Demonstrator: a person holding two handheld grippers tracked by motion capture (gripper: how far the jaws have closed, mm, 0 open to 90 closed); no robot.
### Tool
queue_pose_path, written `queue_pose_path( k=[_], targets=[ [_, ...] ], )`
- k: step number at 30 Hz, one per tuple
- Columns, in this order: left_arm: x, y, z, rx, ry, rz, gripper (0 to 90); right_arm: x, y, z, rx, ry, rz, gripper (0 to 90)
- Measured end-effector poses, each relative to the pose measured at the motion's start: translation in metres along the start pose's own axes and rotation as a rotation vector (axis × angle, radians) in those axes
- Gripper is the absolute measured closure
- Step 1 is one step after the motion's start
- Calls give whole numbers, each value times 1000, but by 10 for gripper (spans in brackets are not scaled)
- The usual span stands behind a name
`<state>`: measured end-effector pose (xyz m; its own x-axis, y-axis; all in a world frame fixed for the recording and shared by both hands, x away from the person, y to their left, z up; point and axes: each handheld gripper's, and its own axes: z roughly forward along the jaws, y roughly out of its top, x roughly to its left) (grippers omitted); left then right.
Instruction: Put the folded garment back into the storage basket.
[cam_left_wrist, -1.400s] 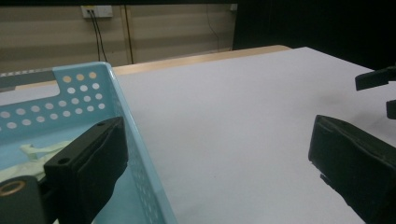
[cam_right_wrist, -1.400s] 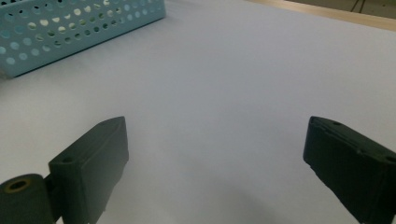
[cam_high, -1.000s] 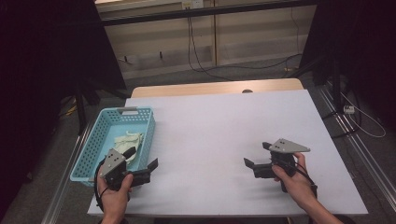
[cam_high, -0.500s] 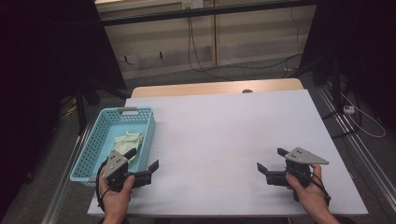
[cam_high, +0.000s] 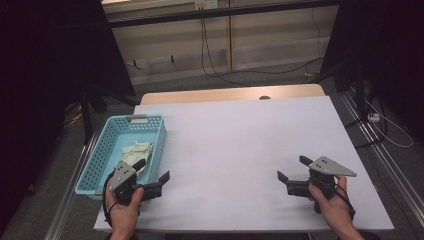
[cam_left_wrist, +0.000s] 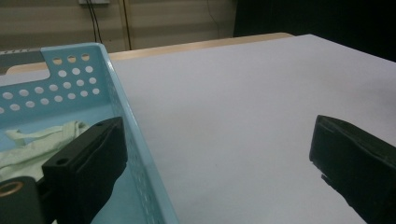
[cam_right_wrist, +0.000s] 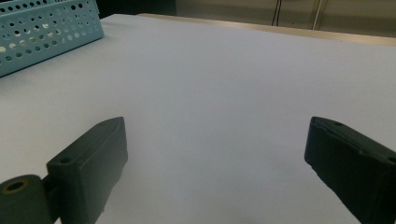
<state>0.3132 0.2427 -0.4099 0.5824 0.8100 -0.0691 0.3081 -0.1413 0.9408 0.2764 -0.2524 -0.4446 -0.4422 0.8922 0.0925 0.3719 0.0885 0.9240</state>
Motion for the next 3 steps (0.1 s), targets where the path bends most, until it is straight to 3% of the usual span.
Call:
queue_pose_path(
  k=[3],
  targets=[
    [-1,-1,0,10,-7,-5,46,0,0,0,-1,6,-6,57]
  ],
)
